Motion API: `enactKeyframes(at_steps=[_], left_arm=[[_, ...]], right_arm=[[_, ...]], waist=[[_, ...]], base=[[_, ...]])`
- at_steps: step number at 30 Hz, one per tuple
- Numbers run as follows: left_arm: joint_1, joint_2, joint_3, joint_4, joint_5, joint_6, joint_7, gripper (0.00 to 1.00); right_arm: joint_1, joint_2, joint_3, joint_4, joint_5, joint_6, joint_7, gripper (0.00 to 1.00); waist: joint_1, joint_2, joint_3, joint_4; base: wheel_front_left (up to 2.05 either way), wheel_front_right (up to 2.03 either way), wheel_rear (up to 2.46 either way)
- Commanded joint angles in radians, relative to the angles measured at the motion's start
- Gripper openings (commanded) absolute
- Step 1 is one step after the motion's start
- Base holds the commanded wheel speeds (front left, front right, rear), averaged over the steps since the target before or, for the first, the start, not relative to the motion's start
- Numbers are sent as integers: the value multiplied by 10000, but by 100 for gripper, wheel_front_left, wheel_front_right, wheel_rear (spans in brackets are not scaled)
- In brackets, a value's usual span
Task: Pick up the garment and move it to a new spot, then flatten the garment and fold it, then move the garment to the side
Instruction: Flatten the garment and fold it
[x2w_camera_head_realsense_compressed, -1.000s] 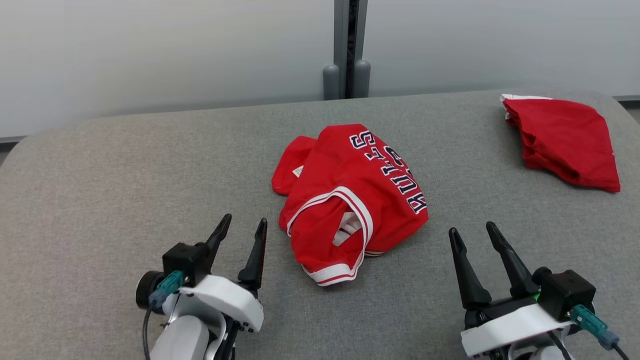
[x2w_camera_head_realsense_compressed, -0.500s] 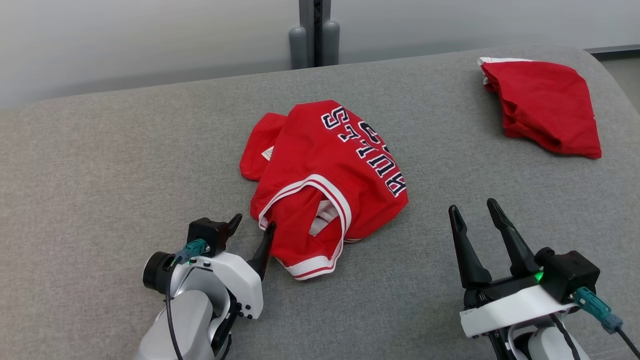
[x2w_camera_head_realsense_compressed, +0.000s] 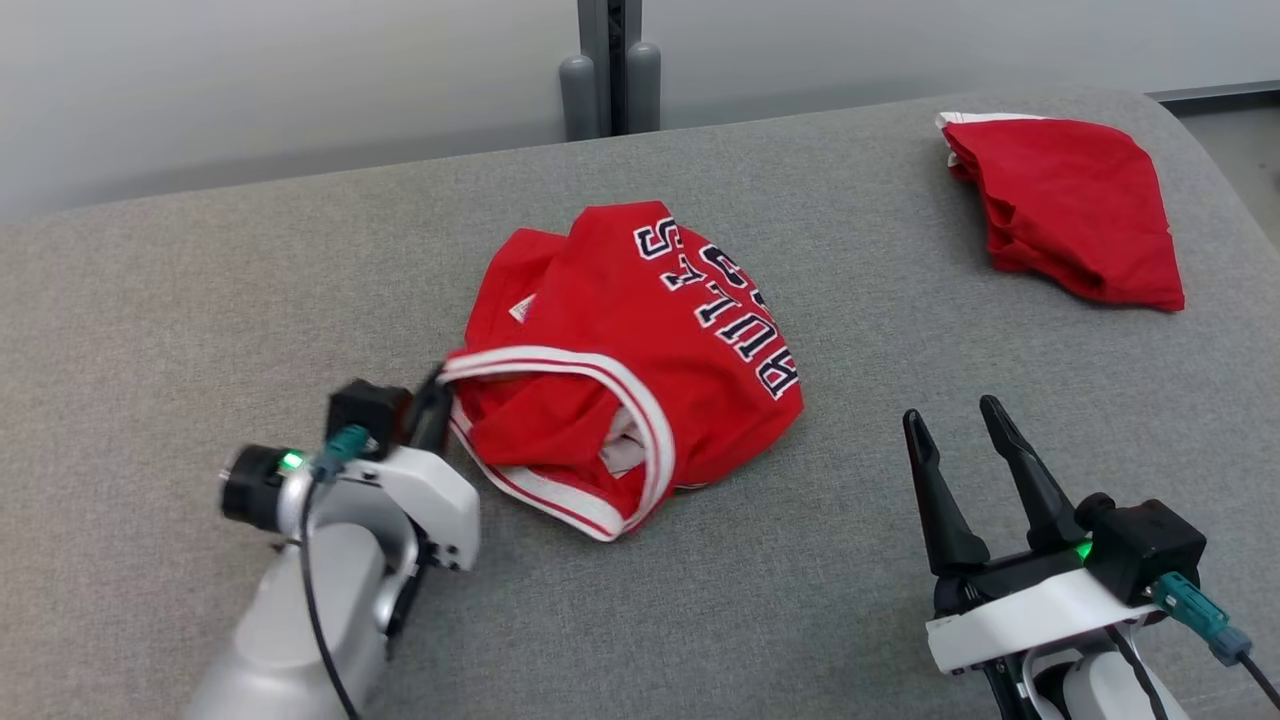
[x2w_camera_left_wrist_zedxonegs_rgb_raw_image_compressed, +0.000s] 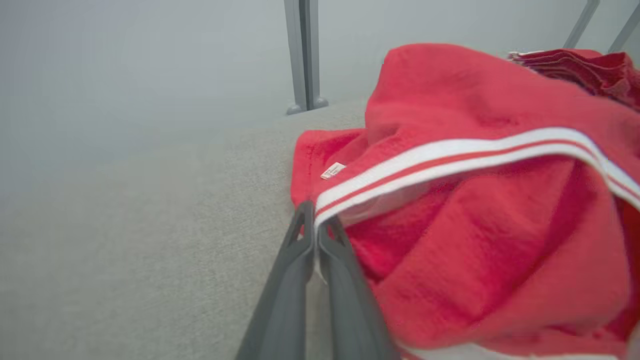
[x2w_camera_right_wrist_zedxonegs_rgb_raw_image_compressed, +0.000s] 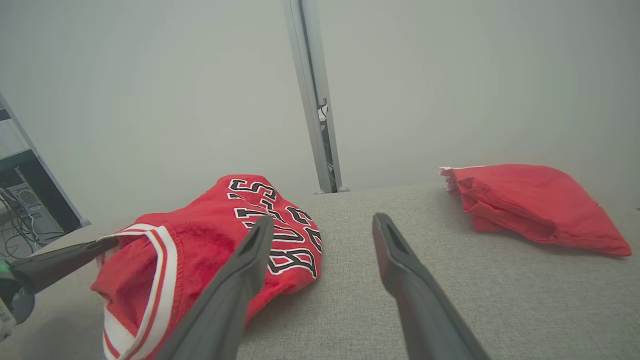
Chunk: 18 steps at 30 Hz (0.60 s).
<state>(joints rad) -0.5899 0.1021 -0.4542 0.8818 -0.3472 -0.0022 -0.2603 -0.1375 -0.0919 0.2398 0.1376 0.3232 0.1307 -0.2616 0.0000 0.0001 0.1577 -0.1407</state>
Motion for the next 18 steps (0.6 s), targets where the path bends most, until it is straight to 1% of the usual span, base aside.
enactKeyframes(at_steps=[1, 4, 6, 8, 9, 10, 11, 14, 15, 17, 18], left_arm=[[-189, 168, 78, -120, 111, 113, -44, 0], [-318, 824, 214, -804, 696, 618, -46, 0], [-472, 1283, 128, -1203, 1224, 878, -50, 0], [-625, 1615, 59, -1480, 1710, 1163, -50, 0], [-585, 1685, 48, -1446, 1789, 1188, -49, 3], [-563, 1709, 84, -1325, 1784, 1172, -46, 49], [-556, 1719, 160, -1209, 1698, 1116, -39, 100], [-346, 1463, 423, -1053, 1315, 900, -40, 100], [-216, 1427, 410, -1068, 1292, 902, -40, 100], [-40, 1416, 437, -1378, 1437, 1125, -40, 100], [84, 1461, 395, -1628, 1636, 1341, -42, 100]], right_arm=[[-10, -20, -11, -66, -28, 2, -53, 100], [-15, 15, -1, -83, -50, 2, -53, 100], [-33, 39, -4, -84, -53, 2, -51, 100], [-71, 47, 24, -71, -36, 2, -51, 100], [-98, 45, 56, -49, -43, 2, -53, 100], [-130, 47, 72, -34, -49, 2, -53, 100], [-161, 50, 89, -24, -51, 2, -51, 100], [-160, 64, 60, -41, -34, 2, -53, 100], [-136, 63, 24, -48, -25, 2, -53, 100], [-53, 67, -61, -41, -17, 2, -51, 100], [9, 69, -105, -25, -28, 2, -51, 100]], waist=[[0, -1, -1, 18], [0, -1, 8, 61], [0, -1, 47, 107], [0, -1, 99, 166], [0, -1, 120, 183], [0, -1, 141, 192], [0, -1, 161, 196], [0, -1, 206, 220], [0, -1, 223, 241], [0, -1, 233, 292], [0, -1, 223, 321]], base=[[0, 0, 0], [0, 0, 0], [0, 0, 0], [0, 0, 0], [0, 0, 0], [0, 0, 0], [0, 0, 0], [0, 0, 0], [0, 0, 0], [0, 0, 0], [0, 0, 0]])
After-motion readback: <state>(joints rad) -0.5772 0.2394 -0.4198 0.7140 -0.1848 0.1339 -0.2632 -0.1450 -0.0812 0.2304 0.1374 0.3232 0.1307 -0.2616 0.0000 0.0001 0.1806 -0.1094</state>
